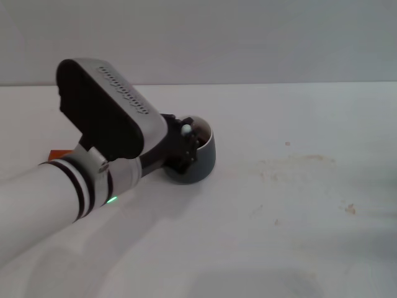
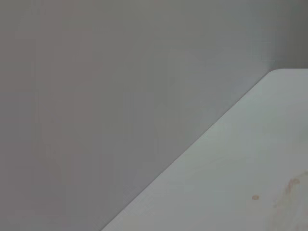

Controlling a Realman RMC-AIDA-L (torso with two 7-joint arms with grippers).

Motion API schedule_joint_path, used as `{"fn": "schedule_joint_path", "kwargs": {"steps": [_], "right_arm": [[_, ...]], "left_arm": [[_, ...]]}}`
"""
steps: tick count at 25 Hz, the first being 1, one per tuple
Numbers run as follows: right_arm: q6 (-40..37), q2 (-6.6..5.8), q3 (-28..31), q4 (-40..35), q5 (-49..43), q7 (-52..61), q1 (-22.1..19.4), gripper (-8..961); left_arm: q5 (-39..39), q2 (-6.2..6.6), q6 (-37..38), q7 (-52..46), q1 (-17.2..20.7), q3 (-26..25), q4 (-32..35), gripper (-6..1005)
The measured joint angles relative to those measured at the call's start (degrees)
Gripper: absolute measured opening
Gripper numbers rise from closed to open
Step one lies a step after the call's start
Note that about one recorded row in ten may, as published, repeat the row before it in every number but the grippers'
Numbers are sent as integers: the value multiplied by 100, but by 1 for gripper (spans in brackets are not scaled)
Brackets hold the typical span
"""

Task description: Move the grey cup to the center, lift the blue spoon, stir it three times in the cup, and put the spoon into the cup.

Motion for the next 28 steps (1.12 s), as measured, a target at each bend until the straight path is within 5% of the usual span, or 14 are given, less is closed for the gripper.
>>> {"fn": "schedule_joint_path", "kwargs": {"steps": [17,26,28], "right_arm": [[-20,8,-9,139,-27,0,-118,-1],[-28,-6,-9,197,-29,0,-186,-1],[-29,-8,-9,200,-29,0,-202,-1]], "left_arm": [[-31,-6,-10,40,-244,-327,305,145],[-20,-15,73,41,-239,-293,285,242],[-16,-16,558,40,-134,-290,255,279]]}}
